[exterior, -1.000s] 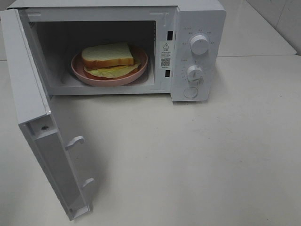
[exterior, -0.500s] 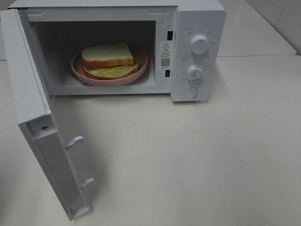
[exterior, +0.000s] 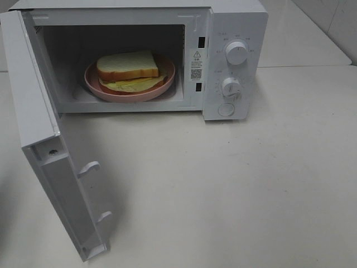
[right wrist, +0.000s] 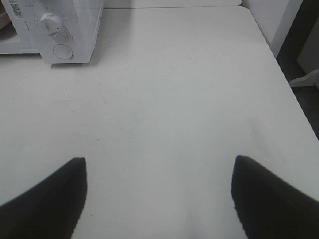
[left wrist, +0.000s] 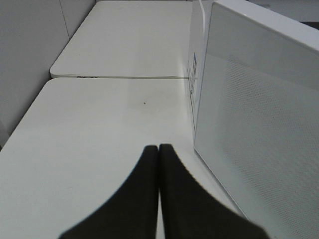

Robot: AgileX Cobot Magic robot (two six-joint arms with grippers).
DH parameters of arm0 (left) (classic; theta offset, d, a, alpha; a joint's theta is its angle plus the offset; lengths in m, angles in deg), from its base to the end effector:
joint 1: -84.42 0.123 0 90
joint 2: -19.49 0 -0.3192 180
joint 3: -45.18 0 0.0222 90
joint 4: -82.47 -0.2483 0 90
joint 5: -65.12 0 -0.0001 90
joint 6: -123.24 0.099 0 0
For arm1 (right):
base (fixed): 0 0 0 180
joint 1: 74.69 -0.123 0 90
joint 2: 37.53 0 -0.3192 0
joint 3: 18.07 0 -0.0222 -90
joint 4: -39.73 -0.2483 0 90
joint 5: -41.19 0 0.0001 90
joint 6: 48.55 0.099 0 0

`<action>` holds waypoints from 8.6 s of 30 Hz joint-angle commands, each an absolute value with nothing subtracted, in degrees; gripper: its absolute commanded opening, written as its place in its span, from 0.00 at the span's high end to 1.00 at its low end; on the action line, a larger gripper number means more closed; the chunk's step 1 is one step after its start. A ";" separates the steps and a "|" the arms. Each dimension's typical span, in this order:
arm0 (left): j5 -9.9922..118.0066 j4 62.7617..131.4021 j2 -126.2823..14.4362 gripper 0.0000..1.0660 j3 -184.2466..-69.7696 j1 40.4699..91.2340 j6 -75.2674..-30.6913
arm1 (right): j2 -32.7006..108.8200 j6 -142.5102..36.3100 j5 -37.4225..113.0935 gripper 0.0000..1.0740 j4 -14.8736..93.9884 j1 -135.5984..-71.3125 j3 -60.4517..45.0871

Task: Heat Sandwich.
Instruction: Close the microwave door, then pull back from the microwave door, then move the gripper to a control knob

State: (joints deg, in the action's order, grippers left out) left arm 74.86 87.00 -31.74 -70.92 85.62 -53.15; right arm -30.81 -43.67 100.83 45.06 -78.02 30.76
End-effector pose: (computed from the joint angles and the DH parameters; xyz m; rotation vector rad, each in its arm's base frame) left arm 0.1297 0.0040 0.2601 -0.0424 1.8394 0.0165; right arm -0.0350 -0.0100 0.2772 0.0311 2.0069 -0.0191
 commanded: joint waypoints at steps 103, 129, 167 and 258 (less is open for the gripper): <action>105.06 96.68 -101.07 1.00 -115.78 43.56 -50.63 | -32.24 -44.25 100.60 0.29 44.83 -77.56 30.99; 101.79 108.48 -107.89 1.00 -128.90 43.74 -41.58 | -32.24 -44.25 100.60 0.29 44.83 -77.56 30.99; 69.71 108.37 -88.24 0.05 -114.40 40.93 -41.69 | -32.24 -44.25 100.60 0.29 44.83 -77.56 30.99; 5.88 85.91 -14.90 0.05 -85.53 80.46 -55.73 | -32.24 -44.25 100.60 0.29 44.83 -77.56 30.99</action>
State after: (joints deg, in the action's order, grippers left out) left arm 6.57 86.25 -15.41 -85.81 80.29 -55.04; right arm -30.81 -43.79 100.83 44.66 -78.02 30.76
